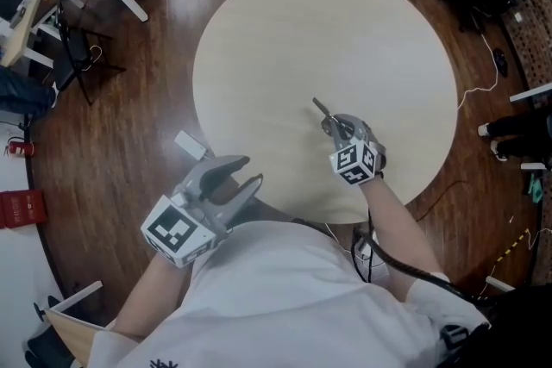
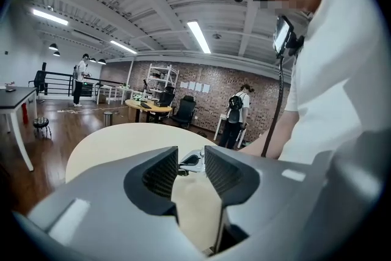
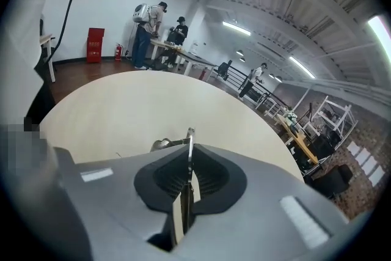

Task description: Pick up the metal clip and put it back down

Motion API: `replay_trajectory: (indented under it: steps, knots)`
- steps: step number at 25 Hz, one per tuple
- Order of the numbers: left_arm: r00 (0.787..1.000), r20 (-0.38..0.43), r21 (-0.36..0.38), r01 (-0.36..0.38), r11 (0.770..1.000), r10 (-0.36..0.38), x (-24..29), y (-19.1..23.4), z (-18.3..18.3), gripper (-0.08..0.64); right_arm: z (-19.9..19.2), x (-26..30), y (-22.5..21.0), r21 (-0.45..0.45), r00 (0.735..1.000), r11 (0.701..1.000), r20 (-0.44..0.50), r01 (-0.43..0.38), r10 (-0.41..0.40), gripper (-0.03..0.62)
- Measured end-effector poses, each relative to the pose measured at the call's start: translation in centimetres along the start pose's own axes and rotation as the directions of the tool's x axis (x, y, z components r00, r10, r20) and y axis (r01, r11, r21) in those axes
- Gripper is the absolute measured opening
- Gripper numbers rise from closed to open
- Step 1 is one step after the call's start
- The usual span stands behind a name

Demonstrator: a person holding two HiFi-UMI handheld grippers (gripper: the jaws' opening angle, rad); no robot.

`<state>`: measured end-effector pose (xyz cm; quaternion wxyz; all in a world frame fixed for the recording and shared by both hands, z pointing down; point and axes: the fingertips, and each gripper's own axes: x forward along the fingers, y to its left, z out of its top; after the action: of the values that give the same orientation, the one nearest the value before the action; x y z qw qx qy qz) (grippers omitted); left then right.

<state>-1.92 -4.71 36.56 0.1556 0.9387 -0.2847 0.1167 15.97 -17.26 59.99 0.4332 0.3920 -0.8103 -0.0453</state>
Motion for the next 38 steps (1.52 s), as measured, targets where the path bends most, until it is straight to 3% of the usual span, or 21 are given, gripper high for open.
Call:
replay_trajectory:
  steps: [10,14,21,26,38]
  knots:
    - [0.999,-0.027,-0.010,-0.028,1.000,0.028,-1.2,-0.1,-1.1,0.133,-1.6,1.7,2.6,-0.088,0.998,0.996,-0.053,-0.035,0.031,0.008]
    - [0.999,-0.032,-0.005,-0.020,1.000,0.020,-1.0,-0.3,-1.2,0.133,-1.8,2.2,4.0,-0.135,0.995,0.988,-0.075,-0.080,0.070,0.050]
    - [0.999,-0.029,0.000,-0.016,1.000,0.016,-0.8,-0.7,-1.0,0.133,-2.3,2.8,5.0,-0.079,0.987,0.987,-0.101,-0.137,0.129,0.115]
    - [1.000,-0.023,0.002,-0.016,1.000,0.016,-0.6,-1.0,-0.8,0.133,-0.9,1.7,4.5,-0.049,0.990,0.989,-0.042,-0.140,0.138,0.167]
    - [0.995,-0.021,0.021,-0.098,0.995,0.098,-0.7,-2.5,-1.3,0.133,3.6,-10.2,3.2,0.087,0.974,0.989,0.201,-0.120,0.100,0.170]
